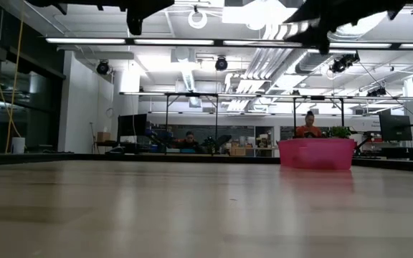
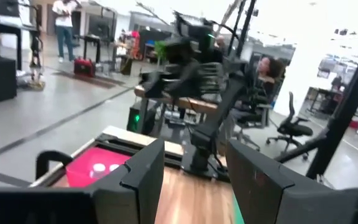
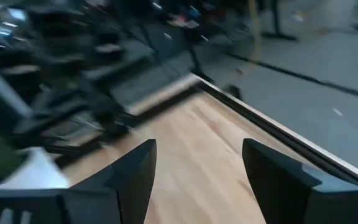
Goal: Pick and place medicine bottles into bin by pill shape (circle, oval)
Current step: Return to Home Position
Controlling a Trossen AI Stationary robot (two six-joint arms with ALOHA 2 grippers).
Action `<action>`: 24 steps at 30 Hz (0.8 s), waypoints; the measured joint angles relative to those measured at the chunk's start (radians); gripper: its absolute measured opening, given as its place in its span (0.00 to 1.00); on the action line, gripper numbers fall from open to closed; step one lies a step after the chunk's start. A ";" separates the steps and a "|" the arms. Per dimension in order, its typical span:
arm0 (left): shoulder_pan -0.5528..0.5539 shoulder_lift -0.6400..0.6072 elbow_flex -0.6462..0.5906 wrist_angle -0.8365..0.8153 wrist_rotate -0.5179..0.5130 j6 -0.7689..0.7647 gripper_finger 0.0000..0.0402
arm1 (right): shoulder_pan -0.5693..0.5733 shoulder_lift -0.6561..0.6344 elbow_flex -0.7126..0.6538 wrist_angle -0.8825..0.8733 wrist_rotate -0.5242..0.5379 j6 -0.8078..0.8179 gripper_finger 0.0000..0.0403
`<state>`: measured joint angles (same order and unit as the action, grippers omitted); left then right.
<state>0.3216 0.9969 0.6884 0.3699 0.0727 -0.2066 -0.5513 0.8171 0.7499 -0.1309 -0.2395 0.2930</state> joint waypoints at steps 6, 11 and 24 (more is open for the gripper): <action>0.028 -0.029 0.000 -0.007 -0.002 0.000 0.39 | 0.153 -0.107 0.000 0.015 -0.004 0.004 0.57; 0.001 -0.030 0.000 -0.008 -0.003 -0.010 0.39 | 0.251 -0.117 -0.001 0.040 0.034 -0.049 0.49; -0.149 -0.068 -0.042 -0.133 -0.065 0.007 0.06 | 0.322 -0.117 -0.002 0.069 0.022 -0.093 0.04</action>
<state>0.1728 0.9287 0.6466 0.2367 0.0074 -0.1997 -0.2292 0.7006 0.7483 -0.0616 -0.2173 0.1997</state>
